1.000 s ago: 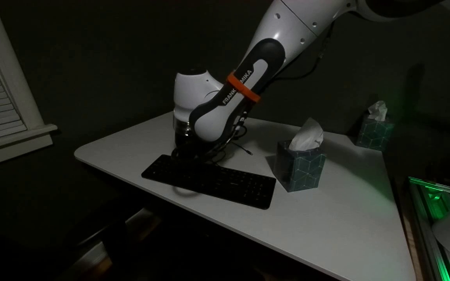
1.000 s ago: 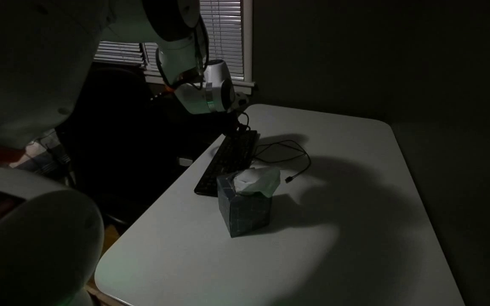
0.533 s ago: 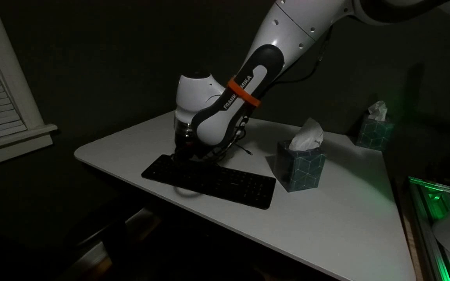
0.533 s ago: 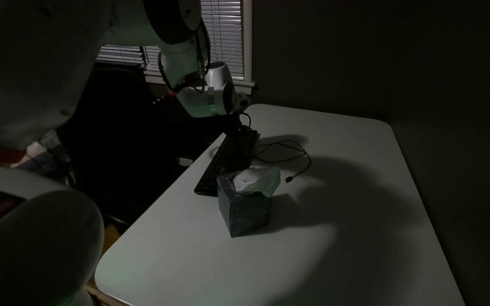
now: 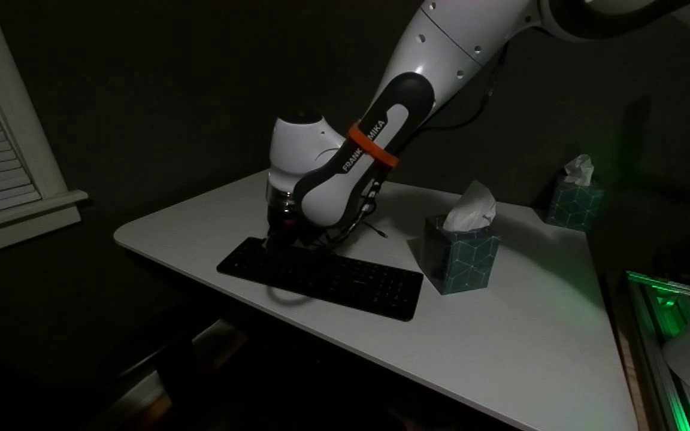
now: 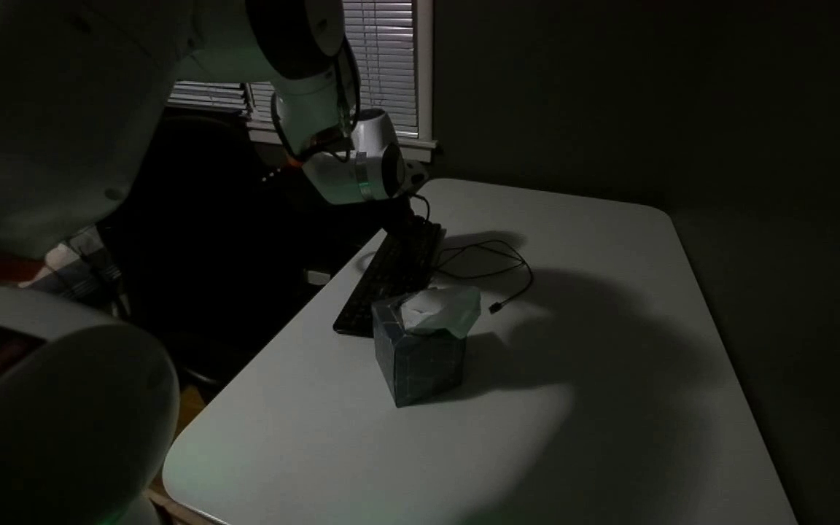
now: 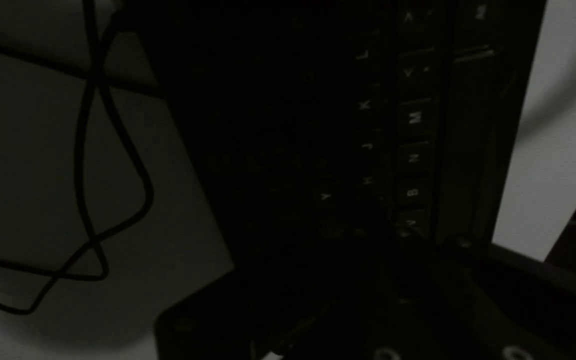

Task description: Press a button on the right side of the keyboard

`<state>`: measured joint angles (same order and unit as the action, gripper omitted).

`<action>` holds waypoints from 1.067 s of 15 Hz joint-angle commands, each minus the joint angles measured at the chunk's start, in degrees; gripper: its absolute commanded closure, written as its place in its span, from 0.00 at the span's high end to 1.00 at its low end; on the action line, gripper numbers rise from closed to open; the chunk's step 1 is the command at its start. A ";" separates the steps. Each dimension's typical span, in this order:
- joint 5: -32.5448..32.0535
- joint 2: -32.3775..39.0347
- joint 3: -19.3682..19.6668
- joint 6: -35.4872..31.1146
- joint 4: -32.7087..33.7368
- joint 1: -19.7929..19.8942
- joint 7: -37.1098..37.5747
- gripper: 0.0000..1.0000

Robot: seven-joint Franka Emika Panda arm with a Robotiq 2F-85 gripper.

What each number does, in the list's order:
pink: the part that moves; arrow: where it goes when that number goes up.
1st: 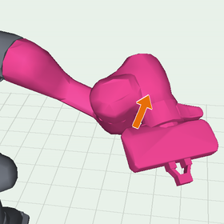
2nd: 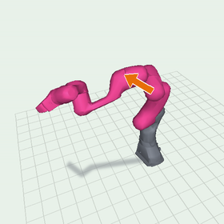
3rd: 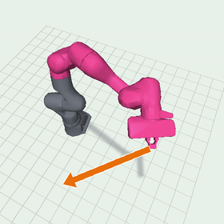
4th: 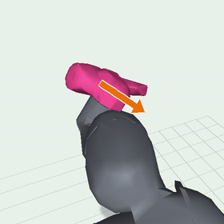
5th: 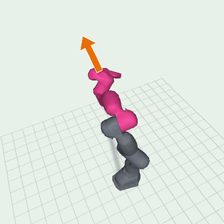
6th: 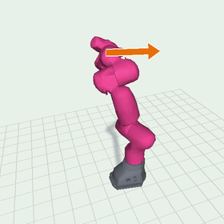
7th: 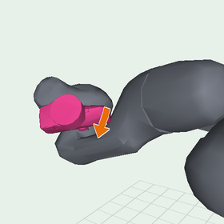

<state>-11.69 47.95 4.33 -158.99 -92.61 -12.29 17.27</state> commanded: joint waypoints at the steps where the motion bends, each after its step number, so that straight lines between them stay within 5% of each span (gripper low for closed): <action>1: 1.44 2.38 1.21 0.18 1.48 -1.15 -0.96 0.00; 13: 0.62 -5.32 3.27 3.48 -1.66 -3.73 0.38 0.00; 14: 0.94 -6.62 3.11 6.14 -2.42 -3.62 0.37 0.26; 16: 1.52 -9.32 1.75 12.03 -3.91 -2.51 -0.47 0.34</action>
<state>-11.68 43.54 6.40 -153.64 -92.25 -14.74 17.24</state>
